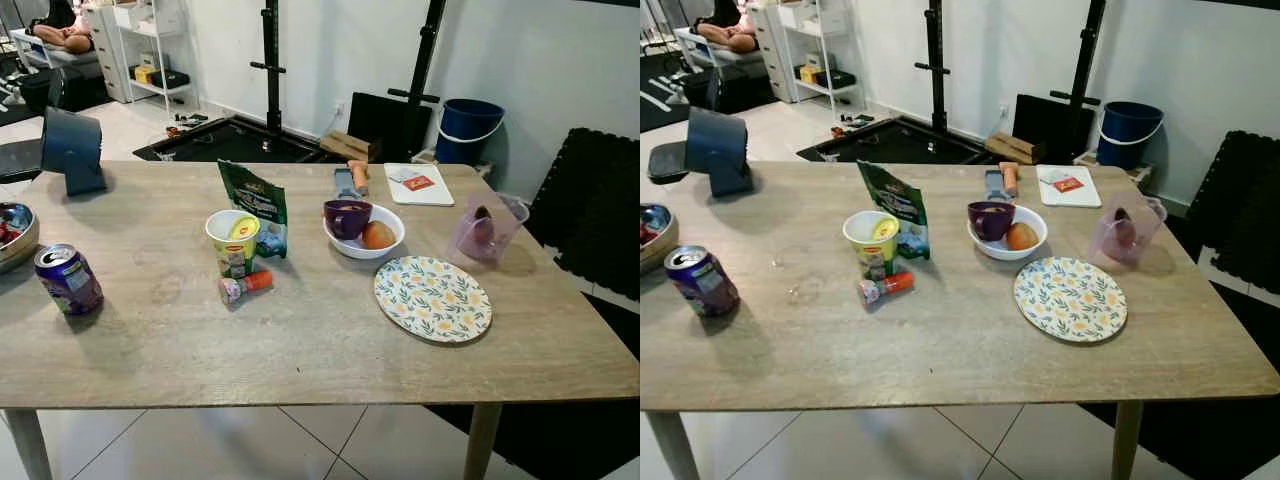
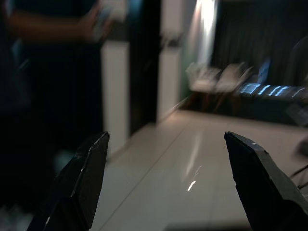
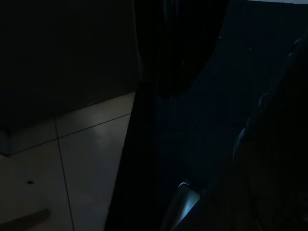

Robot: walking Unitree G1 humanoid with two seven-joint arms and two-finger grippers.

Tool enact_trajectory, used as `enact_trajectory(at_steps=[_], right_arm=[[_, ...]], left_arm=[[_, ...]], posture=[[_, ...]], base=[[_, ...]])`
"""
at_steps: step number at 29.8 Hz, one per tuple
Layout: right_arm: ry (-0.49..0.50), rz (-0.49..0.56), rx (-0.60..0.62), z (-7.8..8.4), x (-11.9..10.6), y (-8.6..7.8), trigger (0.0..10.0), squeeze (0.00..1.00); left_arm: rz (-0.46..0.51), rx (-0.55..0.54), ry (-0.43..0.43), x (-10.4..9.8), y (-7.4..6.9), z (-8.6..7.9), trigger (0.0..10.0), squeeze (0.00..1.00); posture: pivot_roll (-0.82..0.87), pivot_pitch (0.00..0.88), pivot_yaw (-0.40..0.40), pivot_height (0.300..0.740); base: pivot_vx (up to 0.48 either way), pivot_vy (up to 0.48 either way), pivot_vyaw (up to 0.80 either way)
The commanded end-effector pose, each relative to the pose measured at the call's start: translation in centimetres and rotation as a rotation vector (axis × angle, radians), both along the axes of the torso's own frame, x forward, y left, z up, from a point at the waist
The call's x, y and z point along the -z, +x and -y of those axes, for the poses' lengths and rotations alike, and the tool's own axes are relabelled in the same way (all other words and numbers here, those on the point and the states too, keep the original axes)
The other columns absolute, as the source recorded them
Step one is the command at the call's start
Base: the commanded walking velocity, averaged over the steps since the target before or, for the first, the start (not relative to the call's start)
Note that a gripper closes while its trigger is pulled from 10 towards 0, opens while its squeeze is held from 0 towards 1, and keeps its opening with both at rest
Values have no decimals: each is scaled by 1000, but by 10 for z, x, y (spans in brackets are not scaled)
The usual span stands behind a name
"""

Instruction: Restocking fridge

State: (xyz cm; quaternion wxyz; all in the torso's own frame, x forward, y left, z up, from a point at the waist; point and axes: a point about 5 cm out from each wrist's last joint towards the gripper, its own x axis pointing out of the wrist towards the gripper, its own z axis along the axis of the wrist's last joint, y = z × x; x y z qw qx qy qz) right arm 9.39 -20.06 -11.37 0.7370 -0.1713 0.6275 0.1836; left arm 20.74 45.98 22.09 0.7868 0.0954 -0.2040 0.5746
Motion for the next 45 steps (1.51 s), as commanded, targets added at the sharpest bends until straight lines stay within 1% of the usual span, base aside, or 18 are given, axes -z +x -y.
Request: enact_trajectory(at_steps=[1,4,5,6,8,11,12,15,17,18,19,20,22,26,32,35,38,45], right_arm=[[56,101,-3,-15,-6,28,10000,0],[57,99,-1,-16,-5,28,10000,0],[57,99,-1,-16,-5,28,10000,0],[57,96,-4,-16,-5,27,10000,0],[57,95,-5,-16,-5,27,10000,0],[57,95,-8,-17,-5,27,10000,0],[57,95,-8,-17,-5,27,10000,0],[57,97,-5,-18,-5,27,10000,0],[57,97,-5,-18,-5,27,10000,0],[57,96,-1,-18,-5,26,10000,0],[57,96,1,-18,-5,26,10000,0],[57,96,1,-18,-5,26,10000,0],[57,94,10,-18,-4,24,10000,0],[55,91,18,-17,-4,22,10000,0],[51,87,25,-16,-3,20,10000,0],[50,86,26,-16,-3,20,10000,0],[48,85,25,-15,-3,19,10000,0],[46,86,22,-15,-3,20,10000,0]], left_arm=[[-10,83,105,-26,11,6,10000,0],[1,281,172,-43,41,29,10000,0],[1,281,172,-43,41,29,10000,0],[3,424,188,-44,58,46,10000,0],[6,476,189,-44,64,52,10000,0],[-11,674,226,-42,93,91,10000,0],[-11,674,226,-42,93,91,10000,0],[-8,1019,220,-32,123,151,10000,0],[-8,1019,220,-32,123,151,10000,0],[-60,1215,209,-21,135,187,10000,0],[-85,1285,206,-16,139,200,10000,0],[-85,1285,206,-16,139,200,10000,0],[-129,1439,207,-8,143,226,10000,0],[-166,1566,216,-3,145,247,10000,0],[-232,1745,243,0,142,270,10000,0],[-259,1780,242,3,142,274,10000,0],[-424,1895,266,23,136,288,10000,0],[-577,1962,305,42,132,298,10000,0]], posture=[[57,0,9,740],[57,0,10,740],[57,0,10,740],[61,4,10,740],[61,4,10,740],[57,4,14,740],[57,4,14,740],[50,4,20,740],[50,4,20,740],[42,4,27,740],[42,4,27,740],[42,4,27,740],[33,3,33,740],[21,3,37,740],[17,2,38,740],[17,2,39,740],[16,0,36,740],[15,2,32,740]], base=[[0,0,0],[0,0,0],[0,0,0],[0,0,0],[0,0,0],[0,0,0],[0,0,0],[0,0,0],[0,0,0],[0,0,0],[0,0,0],[0,0,0],[0,0,0],[0,0,0],[0,0,0],[0,0,0],[0,0,0],[0,0,0]])
